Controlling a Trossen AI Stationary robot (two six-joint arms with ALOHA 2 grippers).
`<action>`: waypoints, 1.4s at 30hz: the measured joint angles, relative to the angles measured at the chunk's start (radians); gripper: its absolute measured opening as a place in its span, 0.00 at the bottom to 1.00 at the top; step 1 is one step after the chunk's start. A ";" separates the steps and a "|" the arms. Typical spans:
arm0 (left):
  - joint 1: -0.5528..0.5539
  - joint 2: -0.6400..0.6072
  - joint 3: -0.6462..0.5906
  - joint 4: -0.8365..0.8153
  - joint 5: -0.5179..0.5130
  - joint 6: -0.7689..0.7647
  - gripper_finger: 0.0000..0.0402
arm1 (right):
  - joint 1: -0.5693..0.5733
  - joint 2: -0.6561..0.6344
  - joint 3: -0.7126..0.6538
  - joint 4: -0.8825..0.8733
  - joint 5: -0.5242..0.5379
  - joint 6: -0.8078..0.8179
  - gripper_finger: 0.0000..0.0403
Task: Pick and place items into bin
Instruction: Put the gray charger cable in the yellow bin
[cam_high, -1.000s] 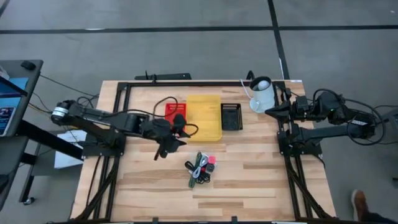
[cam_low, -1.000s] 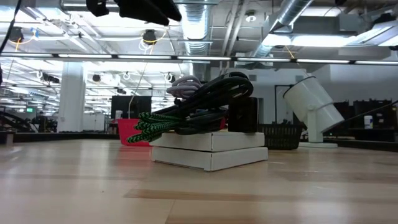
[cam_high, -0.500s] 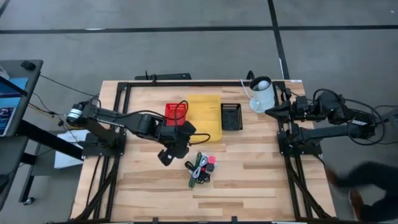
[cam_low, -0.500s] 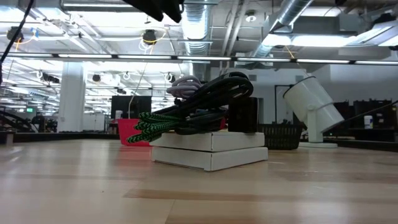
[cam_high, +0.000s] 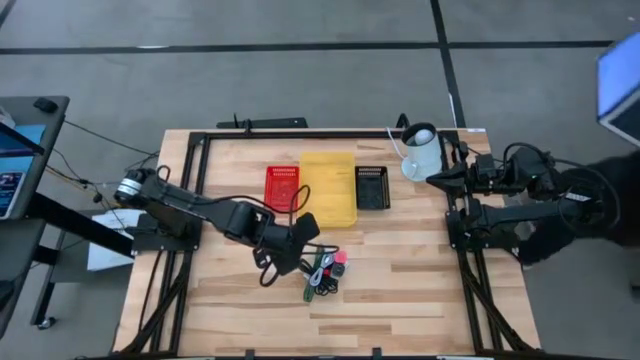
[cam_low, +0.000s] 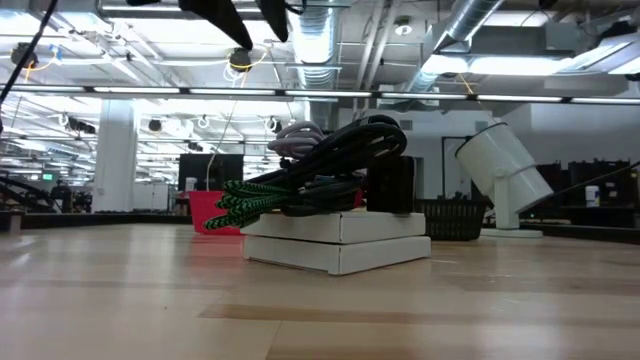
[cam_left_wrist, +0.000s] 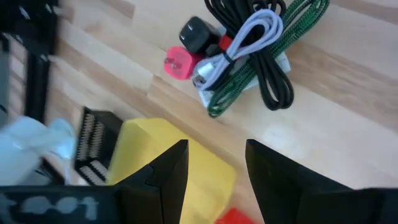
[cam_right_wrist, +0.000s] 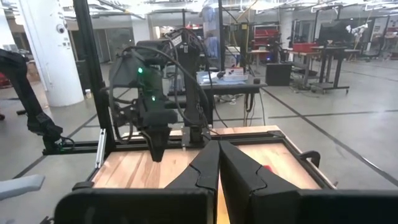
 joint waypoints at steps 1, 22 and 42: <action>-0.003 0.000 0.000 0.003 -0.002 0.019 0.38 | 0.000 0.000 0.000 -0.001 0.000 0.000 0.02; 0.017 0.117 -0.001 0.083 0.032 0.281 0.38 | 0.000 0.000 0.000 -0.001 0.000 0.000 0.02; 0.021 0.231 0.040 0.107 0.064 0.506 0.38 | 0.000 0.000 0.000 -0.012 0.000 0.000 0.02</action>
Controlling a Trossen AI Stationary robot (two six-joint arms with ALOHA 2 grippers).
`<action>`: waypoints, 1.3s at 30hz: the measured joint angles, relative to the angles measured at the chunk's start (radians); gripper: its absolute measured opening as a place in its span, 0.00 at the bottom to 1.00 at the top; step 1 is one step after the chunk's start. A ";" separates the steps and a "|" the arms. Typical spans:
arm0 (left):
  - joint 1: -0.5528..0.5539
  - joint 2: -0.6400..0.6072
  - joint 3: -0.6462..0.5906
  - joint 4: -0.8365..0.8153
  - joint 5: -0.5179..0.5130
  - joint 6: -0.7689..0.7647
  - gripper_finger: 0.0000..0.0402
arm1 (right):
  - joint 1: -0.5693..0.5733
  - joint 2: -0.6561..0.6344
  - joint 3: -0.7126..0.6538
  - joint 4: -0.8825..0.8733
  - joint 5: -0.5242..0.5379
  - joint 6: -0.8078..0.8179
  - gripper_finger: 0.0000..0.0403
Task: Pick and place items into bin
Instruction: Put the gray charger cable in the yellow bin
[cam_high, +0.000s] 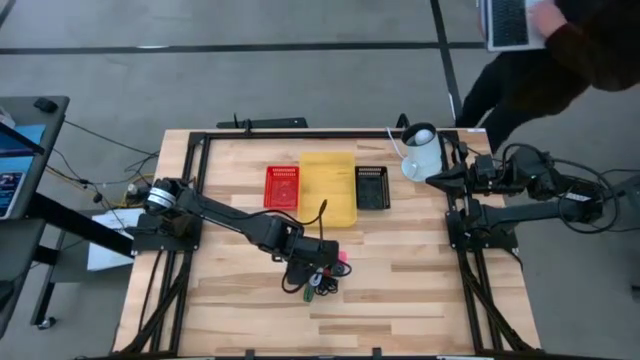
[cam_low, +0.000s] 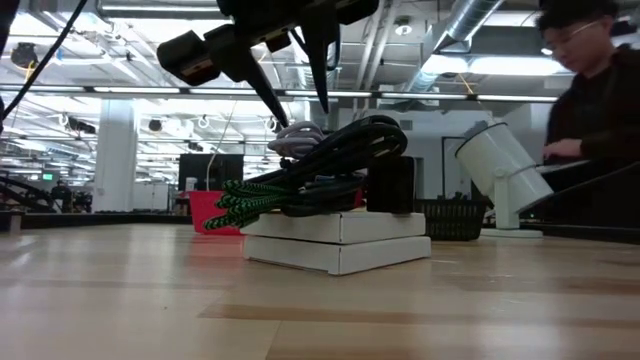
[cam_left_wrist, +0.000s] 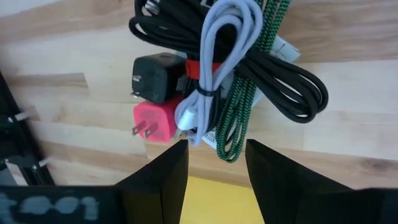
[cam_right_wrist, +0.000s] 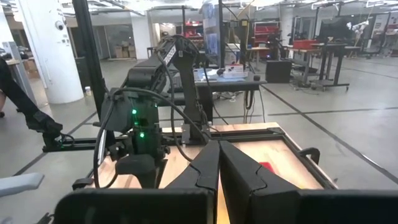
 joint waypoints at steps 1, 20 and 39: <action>-0.002 0.000 0.000 0.002 0.001 0.005 0.38 | 0.000 0.000 0.000 0.000 0.000 0.000 0.02; -0.003 0.031 -0.001 0.090 0.050 0.111 0.38 | 0.000 0.000 0.000 0.000 0.000 0.000 0.02; 0.002 0.037 -0.007 0.097 0.076 0.105 0.38 | 0.000 0.000 0.000 0.000 0.000 0.000 0.02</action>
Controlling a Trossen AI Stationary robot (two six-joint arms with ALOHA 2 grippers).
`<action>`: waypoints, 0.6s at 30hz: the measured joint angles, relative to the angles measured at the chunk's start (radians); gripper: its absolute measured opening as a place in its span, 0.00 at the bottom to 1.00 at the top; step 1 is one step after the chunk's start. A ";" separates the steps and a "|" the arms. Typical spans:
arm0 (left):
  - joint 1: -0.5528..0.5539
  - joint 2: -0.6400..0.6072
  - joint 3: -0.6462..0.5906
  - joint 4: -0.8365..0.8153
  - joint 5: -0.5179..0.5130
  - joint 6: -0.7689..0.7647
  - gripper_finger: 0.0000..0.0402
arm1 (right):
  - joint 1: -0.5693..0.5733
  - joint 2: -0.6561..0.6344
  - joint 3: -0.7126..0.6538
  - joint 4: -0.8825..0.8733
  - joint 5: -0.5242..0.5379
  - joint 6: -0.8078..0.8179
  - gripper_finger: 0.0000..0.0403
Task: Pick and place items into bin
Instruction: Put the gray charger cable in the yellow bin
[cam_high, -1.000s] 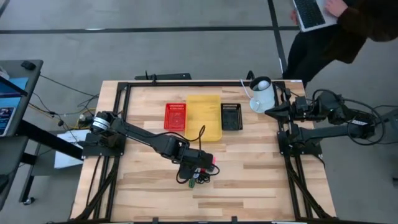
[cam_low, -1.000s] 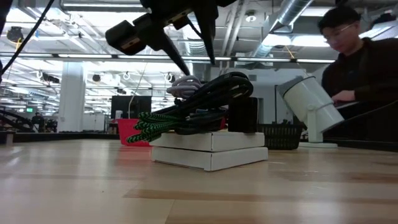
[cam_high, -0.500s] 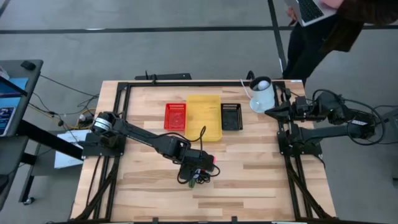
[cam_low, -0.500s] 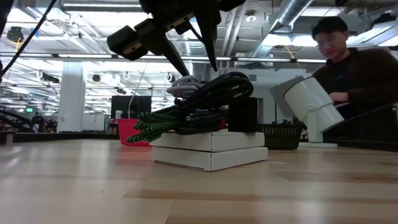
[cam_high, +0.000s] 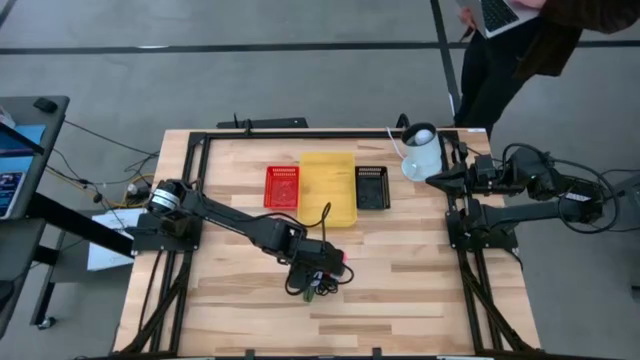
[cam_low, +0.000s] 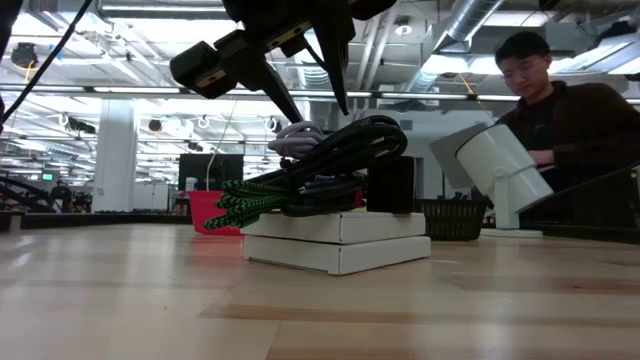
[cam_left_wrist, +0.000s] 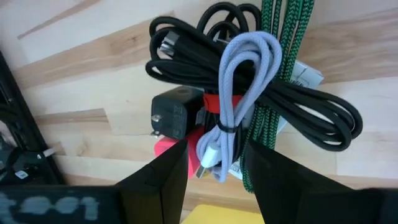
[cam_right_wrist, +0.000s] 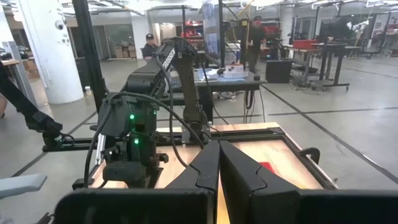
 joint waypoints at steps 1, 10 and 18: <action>0.000 0.006 0.000 0.005 -0.002 0.000 0.38 | 0.000 0.000 0.000 0.000 0.000 0.000 0.02; 0.003 0.027 -0.001 -0.001 0.009 0.001 0.38 | 0.000 0.000 0.000 -0.001 0.000 0.000 0.02; 0.009 0.027 -0.001 0.000 0.036 0.001 0.38 | 0.000 0.000 0.000 -0.001 0.000 0.000 0.02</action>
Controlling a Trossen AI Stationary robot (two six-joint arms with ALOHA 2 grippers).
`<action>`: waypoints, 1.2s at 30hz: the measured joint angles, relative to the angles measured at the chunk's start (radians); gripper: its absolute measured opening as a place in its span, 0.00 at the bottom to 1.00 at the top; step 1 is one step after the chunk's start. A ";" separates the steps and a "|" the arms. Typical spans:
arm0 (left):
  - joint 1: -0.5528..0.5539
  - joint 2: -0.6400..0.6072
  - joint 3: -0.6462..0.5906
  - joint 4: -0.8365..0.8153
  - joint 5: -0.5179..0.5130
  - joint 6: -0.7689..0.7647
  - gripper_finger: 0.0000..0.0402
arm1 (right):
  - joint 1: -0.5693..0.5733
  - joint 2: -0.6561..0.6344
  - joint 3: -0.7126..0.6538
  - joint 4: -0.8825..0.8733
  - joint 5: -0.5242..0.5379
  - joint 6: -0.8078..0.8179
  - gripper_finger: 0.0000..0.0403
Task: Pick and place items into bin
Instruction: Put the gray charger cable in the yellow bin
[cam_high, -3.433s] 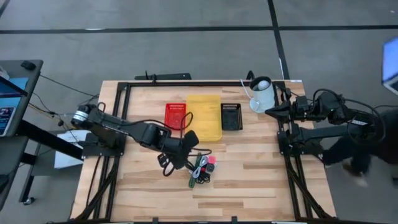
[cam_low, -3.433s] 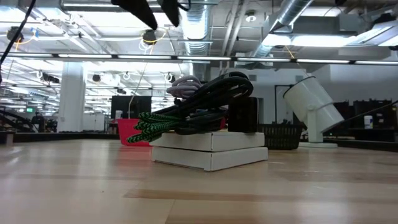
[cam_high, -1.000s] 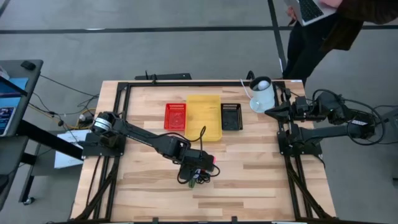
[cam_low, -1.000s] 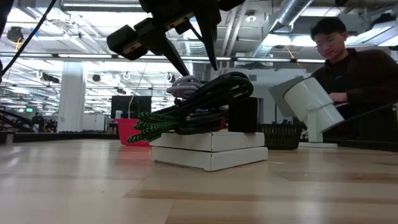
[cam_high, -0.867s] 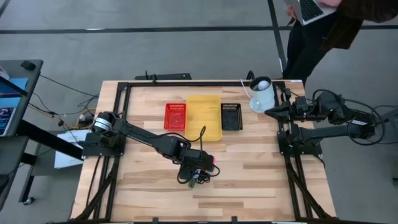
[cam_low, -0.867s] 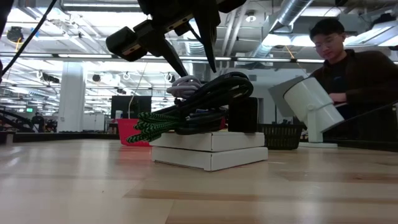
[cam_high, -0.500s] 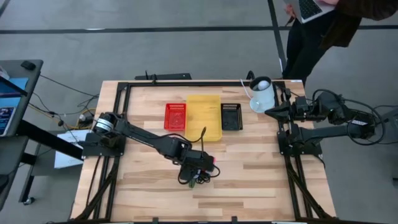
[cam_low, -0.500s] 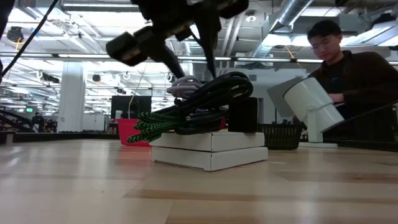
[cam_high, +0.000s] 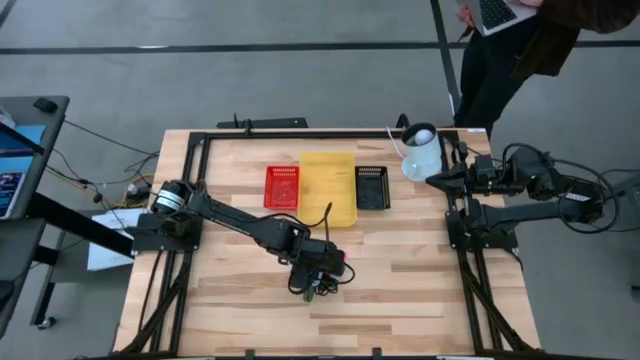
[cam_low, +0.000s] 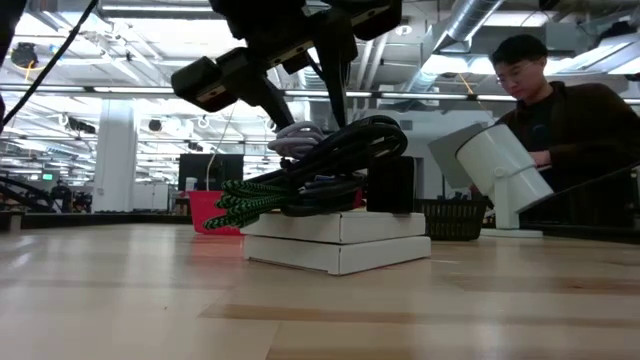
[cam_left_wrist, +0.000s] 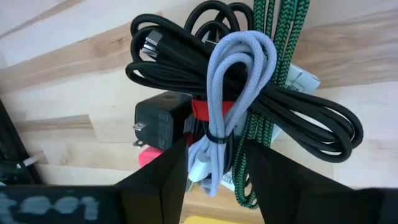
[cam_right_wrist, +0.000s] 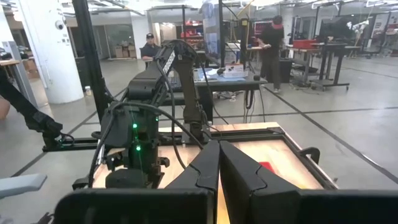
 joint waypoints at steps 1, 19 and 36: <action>0.000 0.000 0.000 0.000 0.007 0.000 0.38 | 0.000 0.000 0.000 0.000 0.000 0.000 0.02; 0.004 0.000 0.000 0.000 0.029 0.000 0.38 | 0.000 0.000 0.000 0.000 0.000 0.000 0.02; 0.025 0.037 0.002 0.016 0.047 0.005 0.38 | 0.000 0.000 0.000 -0.002 0.000 0.000 0.02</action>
